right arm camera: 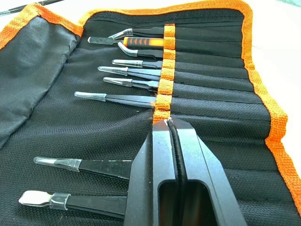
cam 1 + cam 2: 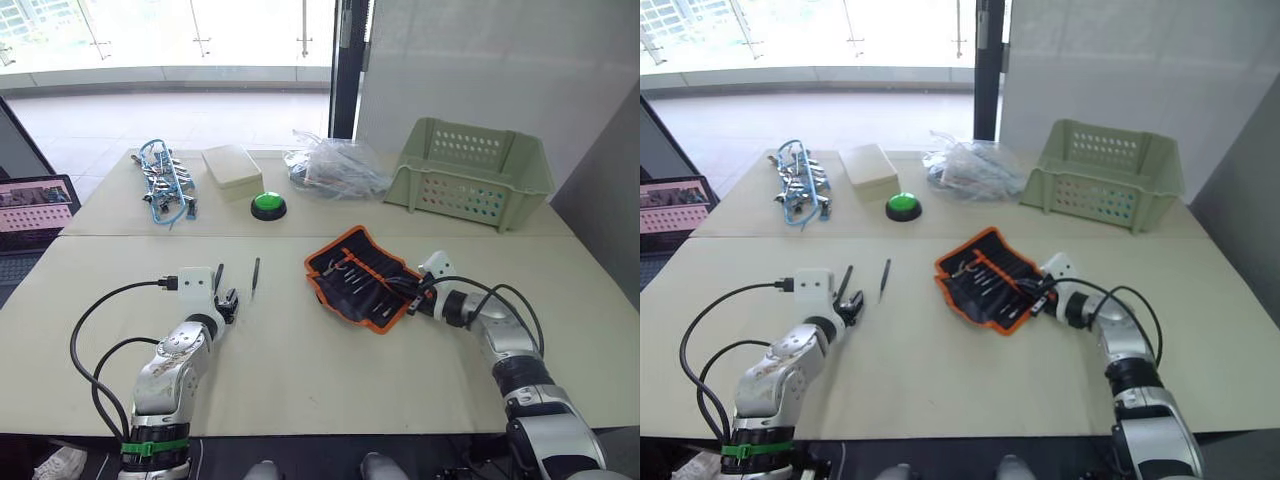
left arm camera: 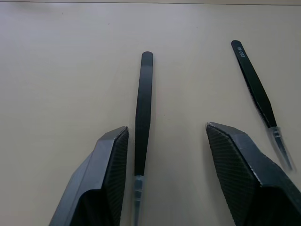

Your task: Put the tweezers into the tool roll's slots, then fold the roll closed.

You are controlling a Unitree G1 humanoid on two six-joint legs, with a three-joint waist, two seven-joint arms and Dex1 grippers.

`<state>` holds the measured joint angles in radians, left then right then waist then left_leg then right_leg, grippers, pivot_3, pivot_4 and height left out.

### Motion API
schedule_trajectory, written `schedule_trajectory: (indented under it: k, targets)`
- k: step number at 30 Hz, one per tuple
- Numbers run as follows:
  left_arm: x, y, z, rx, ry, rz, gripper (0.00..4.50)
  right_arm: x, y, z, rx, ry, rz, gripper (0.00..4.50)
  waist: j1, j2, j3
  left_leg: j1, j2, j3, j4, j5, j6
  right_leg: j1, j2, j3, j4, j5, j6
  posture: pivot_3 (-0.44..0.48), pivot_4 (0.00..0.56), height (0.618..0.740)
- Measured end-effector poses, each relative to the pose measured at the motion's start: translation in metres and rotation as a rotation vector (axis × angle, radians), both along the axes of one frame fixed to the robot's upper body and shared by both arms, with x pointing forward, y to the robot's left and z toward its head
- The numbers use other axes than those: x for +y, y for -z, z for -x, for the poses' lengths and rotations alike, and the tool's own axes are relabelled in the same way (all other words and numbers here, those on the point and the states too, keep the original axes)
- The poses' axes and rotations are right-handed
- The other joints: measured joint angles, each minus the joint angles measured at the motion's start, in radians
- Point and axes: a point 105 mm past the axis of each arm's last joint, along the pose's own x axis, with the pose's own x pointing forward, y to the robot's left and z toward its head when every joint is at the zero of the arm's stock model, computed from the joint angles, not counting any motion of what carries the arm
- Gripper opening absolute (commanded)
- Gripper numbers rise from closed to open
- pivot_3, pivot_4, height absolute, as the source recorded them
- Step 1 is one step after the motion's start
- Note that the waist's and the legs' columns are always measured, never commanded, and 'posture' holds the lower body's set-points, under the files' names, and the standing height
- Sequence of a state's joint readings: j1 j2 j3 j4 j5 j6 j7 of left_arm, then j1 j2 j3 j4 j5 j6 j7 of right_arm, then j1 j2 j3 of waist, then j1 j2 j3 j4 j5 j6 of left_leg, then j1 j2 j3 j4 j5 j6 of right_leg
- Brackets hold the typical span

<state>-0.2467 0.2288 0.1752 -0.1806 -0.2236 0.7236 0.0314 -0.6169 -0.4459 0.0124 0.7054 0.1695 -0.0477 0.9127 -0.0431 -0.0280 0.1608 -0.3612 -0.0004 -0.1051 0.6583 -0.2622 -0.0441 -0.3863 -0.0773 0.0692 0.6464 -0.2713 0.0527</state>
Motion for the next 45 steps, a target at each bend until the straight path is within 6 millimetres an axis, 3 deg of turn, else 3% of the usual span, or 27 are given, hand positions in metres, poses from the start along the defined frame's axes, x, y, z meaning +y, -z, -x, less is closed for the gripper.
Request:
schedule_trajectory:
  k: [5,11,15,19,26,33,37,41,45]
  targets:
    - [0.004,0.001,0.000,0.002,-0.034,-0.021,0.09,-0.002,-0.001,0.001,0.006,0.008,0.006,0.00,0.002,0.000,0.000,0.000,0.000,0.000,0.000,0.000,0.000,0.000,0.000,0.000,0.000,0.000,0.000,0.000,0.150,0.740]
    - [0.010,-0.002,-0.001,-0.028,-0.058,-0.047,0.04,-0.002,-0.001,0.002,0.004,0.017,0.008,0.00,0.003,0.000,0.000,-0.001,0.000,0.000,0.000,0.000,0.000,0.000,0.000,0.000,-0.001,0.000,0.000,0.000,0.150,0.740]
    - [0.011,-0.021,-0.002,-0.127,-0.014,-0.102,0.04,-0.003,-0.002,0.002,-0.002,0.023,0.013,0.00,0.005,0.000,0.000,-0.003,0.000,0.000,0.000,0.000,0.000,-0.001,-0.001,0.000,-0.001,0.000,0.000,0.000,0.150,0.740]
    - [-0.010,-0.047,-0.004,-0.237,0.139,-0.119,0.04,-0.005,-0.001,0.002,-0.004,0.029,0.015,0.00,0.008,0.000,0.000,-0.003,0.000,0.000,0.000,0.000,0.000,-0.001,0.000,0.000,-0.001,0.000,0.000,0.000,0.150,0.740]
    - [-0.079,-0.095,-0.014,-0.345,0.553,-0.115,0.04,-0.010,-0.002,0.008,-0.016,0.041,0.030,0.00,0.017,0.000,0.000,-0.004,-0.001,-0.001,0.000,0.000,0.000,-0.002,0.000,-0.001,-0.003,0.000,0.000,0.000,0.150,0.740]
    - [-0.150,-0.090,-0.017,-0.231,0.874,-0.173,0.04,-0.018,-0.001,0.016,-0.019,0.063,0.031,0.00,0.025,0.001,0.001,-0.006,-0.001,-0.001,0.001,0.000,0.000,-0.002,0.000,-0.001,-0.004,0.000,0.001,0.000,0.150,0.740]
    - [-0.183,-0.072,-0.016,-0.115,0.990,-0.169,0.04,-0.020,-0.001,0.020,-0.025,0.076,0.033,0.00,0.026,0.001,0.001,-0.006,-0.001,-0.001,0.001,0.000,0.001,-0.002,0.000,-0.001,-0.004,0.000,0.001,0.000,0.150,0.740]
    - [-0.196,-0.043,-0.009,0.035,1.056,-0.169,0.04,-0.020,-0.001,0.023,-0.027,0.086,0.030,0.00,0.023,0.002,0.001,-0.006,-0.001,-0.001,0.001,0.000,0.001,-0.003,0.000,-0.001,-0.004,0.000,0.001,0.000,0.150,0.740]
    - [-0.199,-0.028,-0.006,0.112,1.073,-0.165,0.04,-0.023,0.000,0.024,-0.029,0.101,0.028,0.00,0.026,0.002,0.001,-0.006,-0.001,-0.001,0.001,0.000,0.001,-0.002,0.000,-0.001,-0.004,0.000,0.001,0.000,0.150,0.740]
